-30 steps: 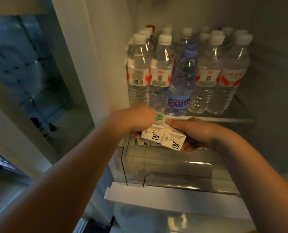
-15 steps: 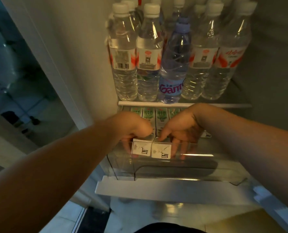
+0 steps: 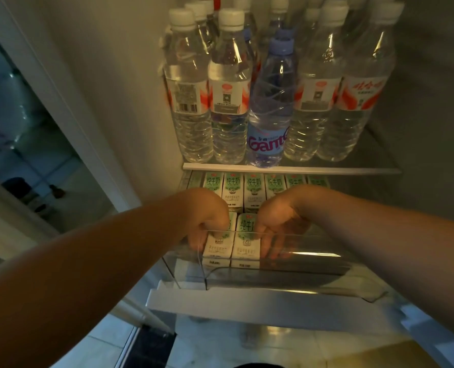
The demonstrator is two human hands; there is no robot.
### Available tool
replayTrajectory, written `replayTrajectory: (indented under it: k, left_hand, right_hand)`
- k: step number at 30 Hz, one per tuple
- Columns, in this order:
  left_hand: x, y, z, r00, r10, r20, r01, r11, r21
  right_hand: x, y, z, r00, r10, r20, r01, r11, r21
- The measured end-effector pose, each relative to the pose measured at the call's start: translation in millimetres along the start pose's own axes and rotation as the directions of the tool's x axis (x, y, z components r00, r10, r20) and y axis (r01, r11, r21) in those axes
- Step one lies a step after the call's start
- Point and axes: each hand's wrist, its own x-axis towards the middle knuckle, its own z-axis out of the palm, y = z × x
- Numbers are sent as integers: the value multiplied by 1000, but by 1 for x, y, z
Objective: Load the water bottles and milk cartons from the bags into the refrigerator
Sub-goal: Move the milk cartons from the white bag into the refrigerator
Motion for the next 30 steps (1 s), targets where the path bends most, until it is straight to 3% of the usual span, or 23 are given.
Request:
replayTrajectory:
  k: [4,7,15,21,24,27,30]
  left_hand:
    - [-9,-1,-6,980,28,-195,-28,1000,2]
    - [-11,-4,-6,984,42,-175,-48,998,-30]
    - [-17,0,-6,979,58,-196,-28,988,150]
    - [-25,3,-8,980,50,-192,-27,992,122]
    - [-28,0,-8,981,54,-184,-44,997,55]
    - [-32,-3,-7,973,71,-218,-86,994,-60]
    - [-35,-6,-3,953,75,-293,-137,970,-199]
  right_hand:
    - [3,-1,-1,997,-55,-58,58,996,62]
    - [8,-5,-1,988,-116,-103,130,982,138]
    - [12,-9,-1,975,-190,-118,209,962,177]
    - [9,-7,0,972,-175,-154,189,979,80]
    - [4,-8,-3,954,-184,-238,181,983,-35]
    - [-11,-13,-3,910,-220,-352,164,970,-180]
    - [-39,-14,3,822,-312,-477,213,944,-252]
